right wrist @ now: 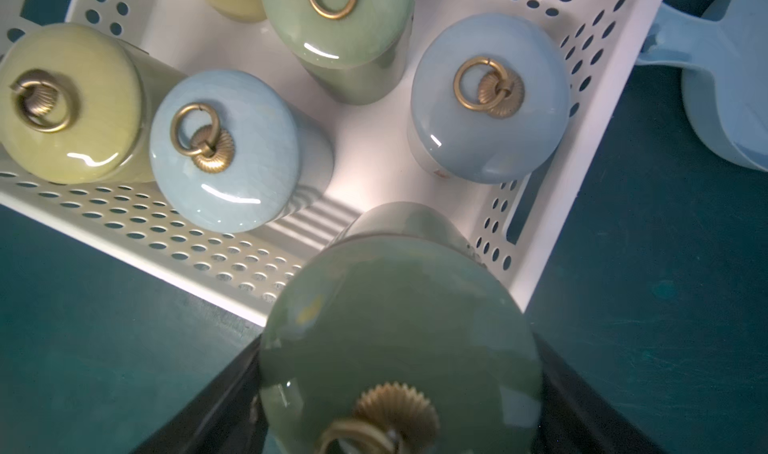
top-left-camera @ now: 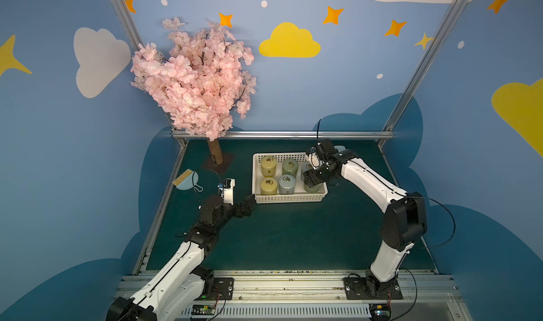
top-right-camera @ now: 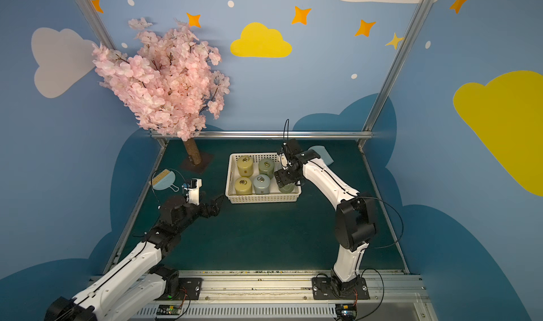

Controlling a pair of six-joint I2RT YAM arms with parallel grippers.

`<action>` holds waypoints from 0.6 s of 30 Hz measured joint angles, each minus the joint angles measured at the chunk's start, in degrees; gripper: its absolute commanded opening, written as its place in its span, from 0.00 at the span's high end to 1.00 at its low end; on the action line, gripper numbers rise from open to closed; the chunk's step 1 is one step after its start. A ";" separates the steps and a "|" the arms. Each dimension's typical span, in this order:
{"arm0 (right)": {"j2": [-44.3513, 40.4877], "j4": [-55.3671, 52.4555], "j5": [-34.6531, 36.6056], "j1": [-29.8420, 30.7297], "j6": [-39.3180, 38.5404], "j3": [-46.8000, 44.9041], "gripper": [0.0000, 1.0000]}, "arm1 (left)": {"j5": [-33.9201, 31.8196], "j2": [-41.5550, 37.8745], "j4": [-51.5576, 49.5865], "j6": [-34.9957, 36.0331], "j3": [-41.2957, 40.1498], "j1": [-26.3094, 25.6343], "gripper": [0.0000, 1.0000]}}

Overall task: Take the tea canister out of the basket
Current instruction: Pick up the tea canister from the basket, then place the tea canister at the center of the board.

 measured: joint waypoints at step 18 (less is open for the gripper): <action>-12.70 -2.49 0.81 4.11 2.67 -6.40 0.58 | -0.98 -1.77 -0.02 0.02 -0.22 0.00 0.00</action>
